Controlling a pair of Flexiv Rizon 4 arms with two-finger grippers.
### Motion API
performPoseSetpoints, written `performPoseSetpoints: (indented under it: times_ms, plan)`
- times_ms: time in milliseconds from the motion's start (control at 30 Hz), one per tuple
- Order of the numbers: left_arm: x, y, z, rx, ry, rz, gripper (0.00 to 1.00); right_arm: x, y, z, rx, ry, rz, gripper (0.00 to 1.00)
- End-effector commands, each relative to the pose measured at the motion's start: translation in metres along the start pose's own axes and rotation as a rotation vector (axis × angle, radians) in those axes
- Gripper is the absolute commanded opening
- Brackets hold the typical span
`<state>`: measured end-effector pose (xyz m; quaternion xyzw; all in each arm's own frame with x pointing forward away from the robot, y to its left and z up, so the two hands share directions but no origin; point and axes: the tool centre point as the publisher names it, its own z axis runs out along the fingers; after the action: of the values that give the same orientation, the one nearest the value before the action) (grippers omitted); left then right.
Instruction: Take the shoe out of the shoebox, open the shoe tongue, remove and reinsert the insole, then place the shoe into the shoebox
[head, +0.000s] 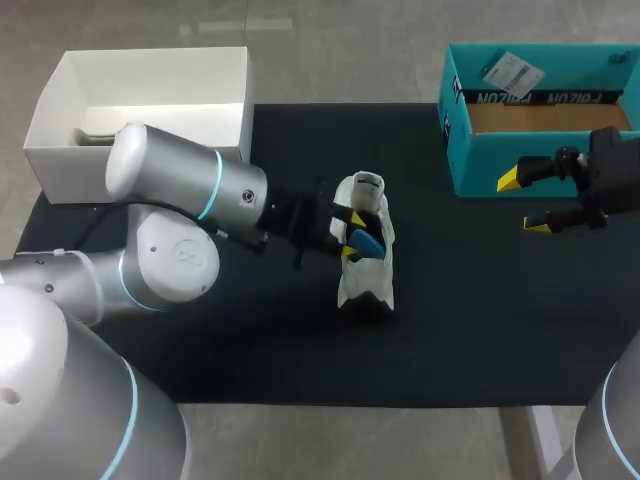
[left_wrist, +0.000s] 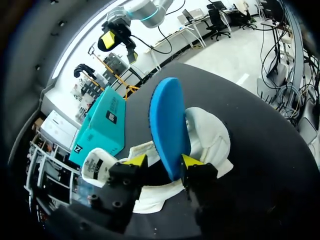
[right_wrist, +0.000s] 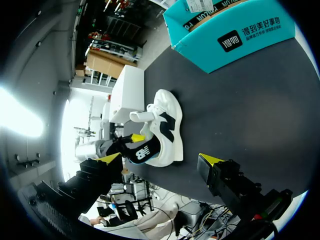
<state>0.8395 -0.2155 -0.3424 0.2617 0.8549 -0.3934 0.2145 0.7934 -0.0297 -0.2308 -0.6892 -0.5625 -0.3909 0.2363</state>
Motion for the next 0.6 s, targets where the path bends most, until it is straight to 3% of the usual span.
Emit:
performPoseSetpoints:
  times_ms: [33, 200, 400, 600]
  plan:
    - [-0.006, -0.004, -0.001, -0.057, 0.049, 0.007, 0.37, 0.001, 0.000, 0.001, -0.001, -0.004, 0.002, 1.00]
    - [-0.004, -0.003, 0.001, -0.076, 0.108, 0.035, 0.29, 0.001, 0.000, 0.001, -0.001, -0.004, 0.002, 1.00]
    - [0.001, -0.001, -0.001, -0.099, 0.197, 0.055, 0.26, 0.001, 0.000, 0.001, -0.001, -0.004, 0.002, 1.00]
    - [0.005, 0.001, -0.004, -0.130, 0.257, 0.072, 0.33, 0.001, 0.000, 0.001, -0.001, -0.004, 0.002, 1.00]
